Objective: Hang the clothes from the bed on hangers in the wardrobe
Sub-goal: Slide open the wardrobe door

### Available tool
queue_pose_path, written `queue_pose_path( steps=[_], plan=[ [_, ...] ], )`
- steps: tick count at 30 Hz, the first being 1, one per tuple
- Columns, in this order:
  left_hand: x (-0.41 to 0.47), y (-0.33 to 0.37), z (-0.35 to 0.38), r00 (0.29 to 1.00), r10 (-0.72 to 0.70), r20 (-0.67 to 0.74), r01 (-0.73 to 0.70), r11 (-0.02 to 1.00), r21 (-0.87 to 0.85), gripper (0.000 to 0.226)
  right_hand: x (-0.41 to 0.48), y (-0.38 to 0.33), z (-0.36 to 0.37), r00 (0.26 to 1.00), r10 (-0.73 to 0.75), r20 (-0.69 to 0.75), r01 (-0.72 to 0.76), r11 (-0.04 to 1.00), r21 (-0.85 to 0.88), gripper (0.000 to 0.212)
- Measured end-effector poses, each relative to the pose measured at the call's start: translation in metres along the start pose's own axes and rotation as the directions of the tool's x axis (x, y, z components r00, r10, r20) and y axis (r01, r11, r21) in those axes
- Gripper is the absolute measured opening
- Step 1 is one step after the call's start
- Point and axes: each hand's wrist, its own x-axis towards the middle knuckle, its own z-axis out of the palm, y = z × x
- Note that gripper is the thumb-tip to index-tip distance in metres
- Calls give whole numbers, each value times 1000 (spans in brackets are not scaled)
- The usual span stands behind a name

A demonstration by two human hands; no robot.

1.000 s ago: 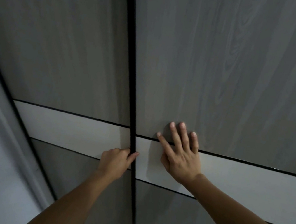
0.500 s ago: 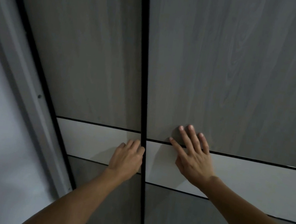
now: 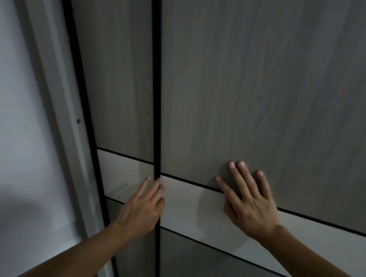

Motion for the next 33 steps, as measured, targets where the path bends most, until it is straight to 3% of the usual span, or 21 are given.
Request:
queue_pose_path(
  steps=[10,21,33],
  plan=[
    [-30,-64,34,997,-41,61,37,996,78,26,51,-59,28,1000,-21,22,19,998,62,63],
    [-69,-155,60,982,64,177,-82,992,95,43,108,-128,48,994,55,95,-57,998,21,60],
    [-85,-201,63,938,213,272,-266,948,175,18,142,-186,43,931,167,325,-150,986,-79,77]
  ],
)
